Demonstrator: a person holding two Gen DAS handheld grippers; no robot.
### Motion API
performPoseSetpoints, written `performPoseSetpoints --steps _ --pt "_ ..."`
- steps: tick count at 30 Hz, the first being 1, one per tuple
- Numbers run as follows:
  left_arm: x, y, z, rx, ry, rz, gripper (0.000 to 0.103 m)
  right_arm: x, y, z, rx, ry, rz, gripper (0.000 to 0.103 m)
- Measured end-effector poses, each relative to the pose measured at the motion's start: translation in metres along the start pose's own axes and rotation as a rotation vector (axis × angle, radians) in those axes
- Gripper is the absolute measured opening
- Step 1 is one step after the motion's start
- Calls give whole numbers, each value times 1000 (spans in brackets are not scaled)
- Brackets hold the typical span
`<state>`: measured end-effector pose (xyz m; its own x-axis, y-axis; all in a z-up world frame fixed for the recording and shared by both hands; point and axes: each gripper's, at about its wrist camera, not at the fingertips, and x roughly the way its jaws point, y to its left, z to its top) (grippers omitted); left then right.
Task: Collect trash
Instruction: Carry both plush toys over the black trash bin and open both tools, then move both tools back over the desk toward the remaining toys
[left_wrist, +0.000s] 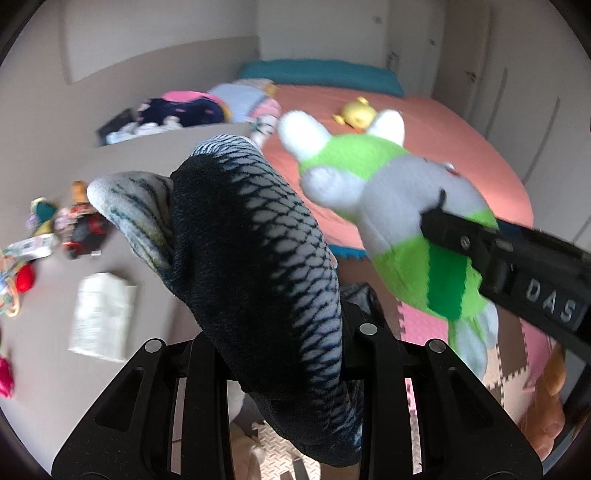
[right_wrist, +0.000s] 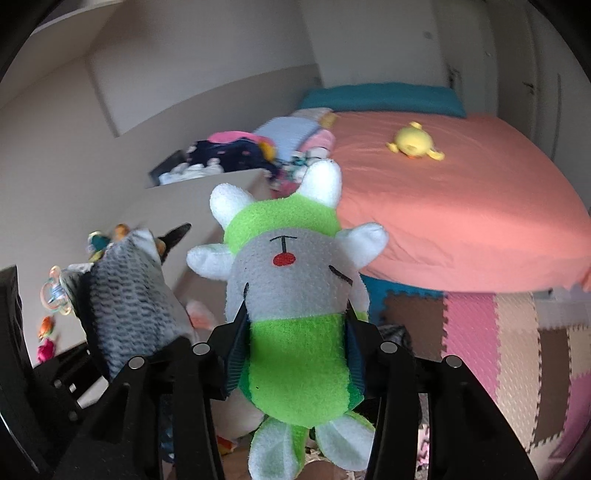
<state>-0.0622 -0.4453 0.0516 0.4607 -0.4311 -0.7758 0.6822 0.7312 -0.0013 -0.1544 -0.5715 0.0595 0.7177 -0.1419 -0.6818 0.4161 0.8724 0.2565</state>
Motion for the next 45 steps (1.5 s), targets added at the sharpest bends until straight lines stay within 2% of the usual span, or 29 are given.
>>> performPoseSetpoints --steps 3,5,6,7,8,10,12,14,18,22,28,35,45 --pt "28 -13 1 24 41 -23 29 10 -24 1 31 18 -26 48" --pt "46 -19 2 29 66 -50 34 21 -35 4 39 35 -45 57" --pt "56 -22 1 21 77 -69 39 27 -40 6 37 40 -48 71" --pt "61 -23 1 11 86 -85 64 33 -45 8 37 41 -59 86" --pt "70 -17 3 1 86 -91 99 35 -48 9 38 39 -75 90" --pt "66 -15 1 -11 25 -56 97 42 -55 13 44 46 -122 92" --pt "72 -15 0 -15 33 -48 97 49 -63 13 55 64 -135 92" --pt "79 -11 2 -25 58 -49 97 52 -67 13 68 76 -130 92" --pt "75 -6 5 -30 50 -35 97 53 -61 12 77 79 -101 92" --pt "56 -13 -4 -34 41 -36 97 52 -52 13 78 82 -80 92" --pt "44 2 -8 -53 43 -34 97 45 -32 18 77 77 -52 92" --pt "12 46 -16 -127 28 9 97 29 21 25 20 60 27 92" --pt "-45 141 -47 -278 -24 150 97 31 125 15 -126 84 140 92"
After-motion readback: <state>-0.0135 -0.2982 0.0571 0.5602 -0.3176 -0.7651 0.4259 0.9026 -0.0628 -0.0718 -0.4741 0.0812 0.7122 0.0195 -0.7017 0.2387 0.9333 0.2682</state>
